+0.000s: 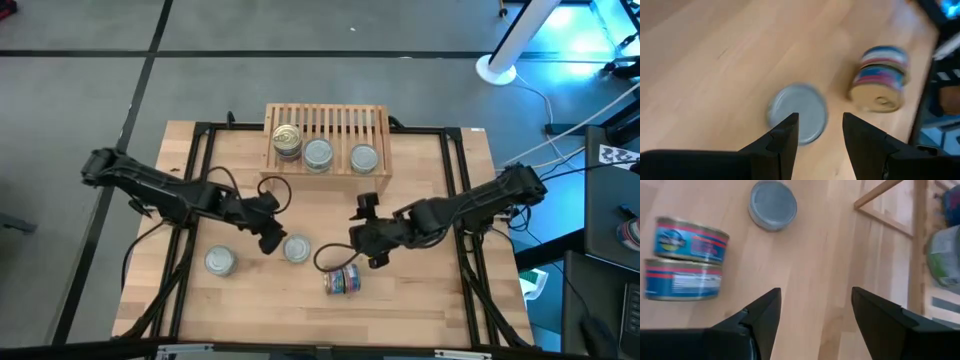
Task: Stack canned seafood by type on shelf
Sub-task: Stack the green tuna can on top of the other green tuna can on the shelf
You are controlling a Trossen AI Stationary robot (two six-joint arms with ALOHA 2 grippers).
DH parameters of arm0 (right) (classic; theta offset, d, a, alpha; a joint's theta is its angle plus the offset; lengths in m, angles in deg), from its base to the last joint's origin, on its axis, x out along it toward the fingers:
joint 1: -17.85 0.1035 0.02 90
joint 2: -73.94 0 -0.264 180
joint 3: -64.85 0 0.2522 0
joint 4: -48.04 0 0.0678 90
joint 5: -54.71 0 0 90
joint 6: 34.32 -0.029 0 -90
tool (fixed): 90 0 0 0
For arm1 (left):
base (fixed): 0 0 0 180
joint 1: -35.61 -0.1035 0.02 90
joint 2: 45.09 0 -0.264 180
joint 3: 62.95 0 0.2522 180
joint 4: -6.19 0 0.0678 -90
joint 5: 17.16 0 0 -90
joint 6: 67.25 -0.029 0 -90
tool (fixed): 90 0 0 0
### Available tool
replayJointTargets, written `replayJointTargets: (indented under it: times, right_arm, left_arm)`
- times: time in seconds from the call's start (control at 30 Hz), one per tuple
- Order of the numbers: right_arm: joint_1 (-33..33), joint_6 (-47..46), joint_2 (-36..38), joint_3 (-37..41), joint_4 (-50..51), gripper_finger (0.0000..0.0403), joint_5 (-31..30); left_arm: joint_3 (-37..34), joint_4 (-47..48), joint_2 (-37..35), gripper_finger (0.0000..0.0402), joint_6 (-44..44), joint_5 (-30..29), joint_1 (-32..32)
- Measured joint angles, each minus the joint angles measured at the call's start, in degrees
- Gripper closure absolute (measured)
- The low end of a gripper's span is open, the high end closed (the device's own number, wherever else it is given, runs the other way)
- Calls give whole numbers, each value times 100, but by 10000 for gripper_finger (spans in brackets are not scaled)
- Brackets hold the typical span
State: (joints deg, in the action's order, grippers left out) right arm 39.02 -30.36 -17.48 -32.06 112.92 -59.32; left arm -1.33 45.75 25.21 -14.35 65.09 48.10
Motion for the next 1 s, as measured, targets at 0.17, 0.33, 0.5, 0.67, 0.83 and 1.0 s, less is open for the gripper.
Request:
replayJointTargets:
  times: [0.17, 0.33, 0.5, 0.67, 0.83, 1.0]
  right_arm:
    - [-19, 419, 0, 674, -1052, 159, 0]
    - [-18, 501, -2, 1196, -2062, 159, 88]
    - [-77, -274, -6, 1545, -2854, 159, 142]
    - [-368, -1736, -68, 1673, -3353, 159, 1161]
    - [-549, -3037, -115, 1730, -3506, 159, 1505]
    - [-587, -3960, -297, 1725, -3496, 159, 1613]
  left_arm:
    - [0, 272, 320, 254, 534, 10, 0]
    - [0, 228, 770, 254, 674, 186, -2]
    - [0, 234, 1171, 254, 847, 341, -27]
    - [0, 230, 1429, 254, 849, 741, -170]
    - [-2, 217, 1588, 254, 741, 861, -282]
    - [-47, 114, 1670, 254, 736, 913, -291]
